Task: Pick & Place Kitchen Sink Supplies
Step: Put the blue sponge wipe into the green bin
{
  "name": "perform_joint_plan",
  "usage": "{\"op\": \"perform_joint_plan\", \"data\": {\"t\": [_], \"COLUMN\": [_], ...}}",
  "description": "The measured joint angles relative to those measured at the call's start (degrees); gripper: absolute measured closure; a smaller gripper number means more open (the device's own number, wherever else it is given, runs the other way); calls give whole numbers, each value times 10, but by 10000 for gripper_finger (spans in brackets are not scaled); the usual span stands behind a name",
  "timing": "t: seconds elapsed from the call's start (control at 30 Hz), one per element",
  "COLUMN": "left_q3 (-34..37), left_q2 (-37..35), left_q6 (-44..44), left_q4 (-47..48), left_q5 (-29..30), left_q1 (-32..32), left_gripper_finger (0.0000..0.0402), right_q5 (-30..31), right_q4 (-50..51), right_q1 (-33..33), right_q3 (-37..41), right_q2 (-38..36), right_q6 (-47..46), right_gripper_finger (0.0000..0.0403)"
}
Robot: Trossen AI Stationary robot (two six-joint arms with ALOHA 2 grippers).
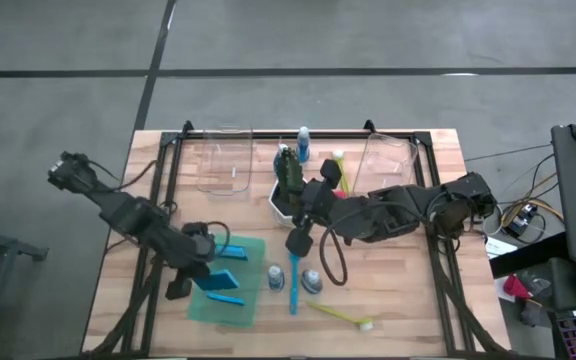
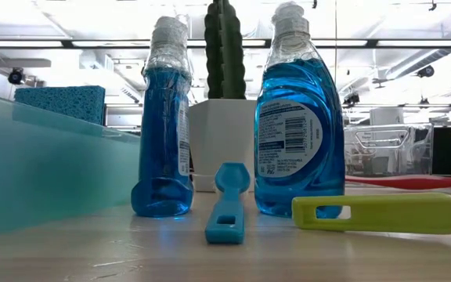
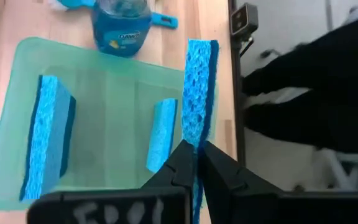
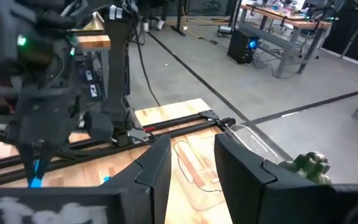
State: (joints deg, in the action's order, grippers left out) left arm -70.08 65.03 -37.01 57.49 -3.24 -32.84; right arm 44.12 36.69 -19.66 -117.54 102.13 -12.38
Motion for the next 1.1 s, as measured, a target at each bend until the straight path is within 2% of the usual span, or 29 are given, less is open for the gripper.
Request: {"op": "perform_joint_plan", "data": {"t": [0.13,0.53,1.1], "left_q3": [0,0,0], "left_q2": [35,119,162], "left_q6": [51,118,105], "left_q4": [11,11,10], "left_q5": [-33,-30,-17], "left_q1": [0,0,-3], "left_gripper_finger": [381,372,358], "right_q5": [0,0,0], "right_q4": [0,4,4], "right_q1": [2,4,5], "right_q3": [0,0,0], "right_q2": [0,0,1], "right_q6": [0,0,0], "right_gripper_finger": [286,273,298]}}
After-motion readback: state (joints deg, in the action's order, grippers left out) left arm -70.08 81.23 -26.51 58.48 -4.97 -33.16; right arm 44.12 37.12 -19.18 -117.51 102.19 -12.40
